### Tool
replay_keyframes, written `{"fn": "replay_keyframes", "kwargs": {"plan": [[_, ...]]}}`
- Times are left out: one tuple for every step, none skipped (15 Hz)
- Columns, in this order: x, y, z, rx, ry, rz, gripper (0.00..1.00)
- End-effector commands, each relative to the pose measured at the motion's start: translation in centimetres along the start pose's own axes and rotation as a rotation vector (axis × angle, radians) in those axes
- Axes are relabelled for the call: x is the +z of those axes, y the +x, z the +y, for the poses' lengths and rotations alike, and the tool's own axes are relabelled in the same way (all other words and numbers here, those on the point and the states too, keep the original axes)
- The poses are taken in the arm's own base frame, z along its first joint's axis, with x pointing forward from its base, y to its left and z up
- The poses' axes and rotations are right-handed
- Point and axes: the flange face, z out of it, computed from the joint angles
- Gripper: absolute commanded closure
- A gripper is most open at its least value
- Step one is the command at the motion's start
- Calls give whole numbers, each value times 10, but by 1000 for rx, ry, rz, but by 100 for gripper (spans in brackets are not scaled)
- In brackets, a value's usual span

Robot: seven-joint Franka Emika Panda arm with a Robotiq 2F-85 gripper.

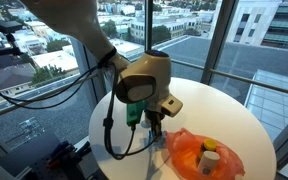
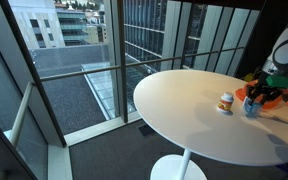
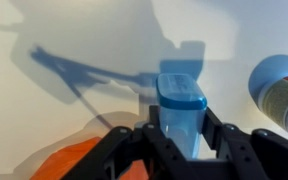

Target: Take out the blue and white item from the plastic, then place it on the table

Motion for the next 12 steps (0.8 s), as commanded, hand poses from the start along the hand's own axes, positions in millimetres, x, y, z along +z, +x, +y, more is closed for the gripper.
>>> {"fn": "replay_keyframes", "kwargs": {"plan": [[-6, 5, 1, 12, -13, -1, 25], [-10, 3, 2, 13, -11, -11, 18], [-17, 1, 3, 10, -8, -24, 9], [-24, -2, 5, 2, -5, -39, 1], [-33, -5, 7, -14, -4, -59, 0], [-41, -8, 8, -32, -7, -80, 0], [-52, -12, 11, -69, -9, -100, 0], [-63, -15, 13, -100, -10, -120, 0], [-75, -19, 15, -142, -13, -141, 0], [-86, -23, 17, -181, -23, -153, 0], [-97, -27, 19, -219, -36, -158, 0], [-108, -30, 20, -250, -50, -162, 0]]}}
